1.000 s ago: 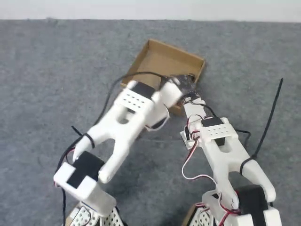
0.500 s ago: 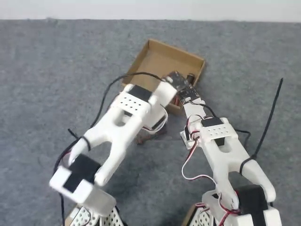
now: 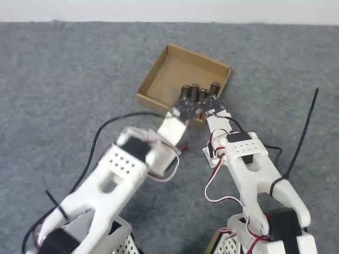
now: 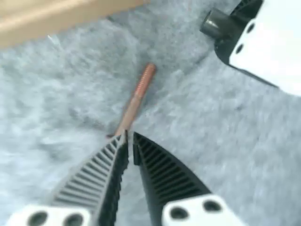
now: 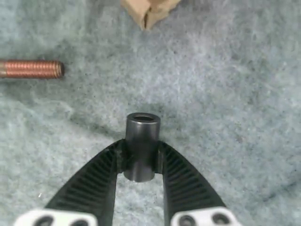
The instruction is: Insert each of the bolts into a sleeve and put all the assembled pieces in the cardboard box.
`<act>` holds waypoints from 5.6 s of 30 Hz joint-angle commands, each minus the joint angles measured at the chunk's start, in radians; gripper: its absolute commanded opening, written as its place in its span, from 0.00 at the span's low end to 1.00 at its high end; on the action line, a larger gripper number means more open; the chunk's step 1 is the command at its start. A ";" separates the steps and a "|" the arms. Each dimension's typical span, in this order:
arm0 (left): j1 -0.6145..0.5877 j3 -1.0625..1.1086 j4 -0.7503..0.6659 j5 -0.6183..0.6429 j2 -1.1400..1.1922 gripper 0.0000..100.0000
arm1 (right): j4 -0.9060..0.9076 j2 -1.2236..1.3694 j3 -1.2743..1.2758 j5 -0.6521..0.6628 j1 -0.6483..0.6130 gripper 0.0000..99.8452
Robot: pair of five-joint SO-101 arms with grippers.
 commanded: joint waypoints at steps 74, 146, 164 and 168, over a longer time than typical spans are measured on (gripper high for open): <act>-0.201 -0.119 -0.276 0.964 0.275 0.20 | -0.021 -0.001 -0.014 0.014 0.012 0.01; -0.649 -0.091 -0.172 0.072 0.362 0.01 | 0.216 -0.013 -0.279 0.014 0.070 0.01; -0.651 -0.085 -0.198 0.071 0.362 0.01 | -0.064 0.001 -0.310 0.014 0.024 0.01; -0.651 -0.085 -0.199 0.071 0.362 0.01 | -0.297 0.001 -0.216 0.014 -0.012 0.01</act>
